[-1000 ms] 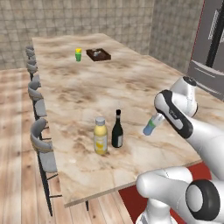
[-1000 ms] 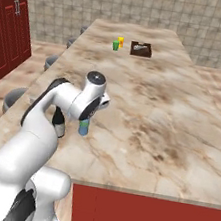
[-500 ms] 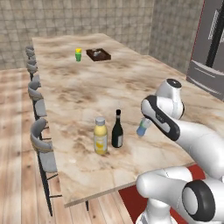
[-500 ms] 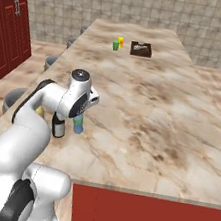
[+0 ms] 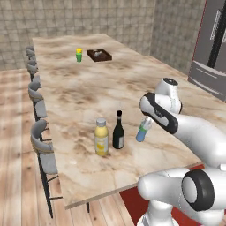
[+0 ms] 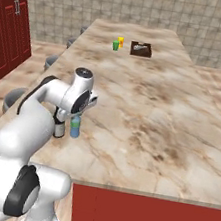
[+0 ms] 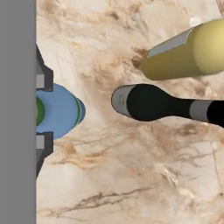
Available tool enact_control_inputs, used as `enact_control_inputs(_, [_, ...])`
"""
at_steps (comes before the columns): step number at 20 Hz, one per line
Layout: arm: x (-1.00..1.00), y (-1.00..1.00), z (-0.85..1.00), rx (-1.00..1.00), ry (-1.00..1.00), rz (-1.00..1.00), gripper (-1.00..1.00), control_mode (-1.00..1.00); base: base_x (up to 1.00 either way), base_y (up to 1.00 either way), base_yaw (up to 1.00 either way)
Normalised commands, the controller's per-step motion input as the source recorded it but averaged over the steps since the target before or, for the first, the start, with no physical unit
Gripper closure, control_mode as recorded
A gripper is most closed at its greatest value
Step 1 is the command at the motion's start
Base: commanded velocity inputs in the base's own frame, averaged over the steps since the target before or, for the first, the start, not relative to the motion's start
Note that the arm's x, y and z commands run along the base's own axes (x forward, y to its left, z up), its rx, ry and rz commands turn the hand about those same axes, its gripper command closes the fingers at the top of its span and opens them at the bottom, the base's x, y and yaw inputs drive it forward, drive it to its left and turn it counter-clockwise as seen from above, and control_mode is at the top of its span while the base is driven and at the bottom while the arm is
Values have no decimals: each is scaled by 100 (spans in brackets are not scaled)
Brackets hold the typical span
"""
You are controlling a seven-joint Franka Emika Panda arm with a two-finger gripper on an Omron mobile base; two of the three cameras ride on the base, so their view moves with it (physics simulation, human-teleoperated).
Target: Place the drinks on the dining counter in a tight cluster.
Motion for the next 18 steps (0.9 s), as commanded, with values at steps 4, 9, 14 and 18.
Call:
enact_control_inputs(4, [9,4,0,-5,12,17,100,-100,0,0,0])
enact_control_inputs(9, [1,1,-18,0,0,6,100,-100,0,0,0])
enact_control_inputs(14, [10,15,-39,0,-6,4,100,-100,0,0,0])
enact_control_inputs(18, [33,11,-15,-1,0,3,100,-100,0,0,0])
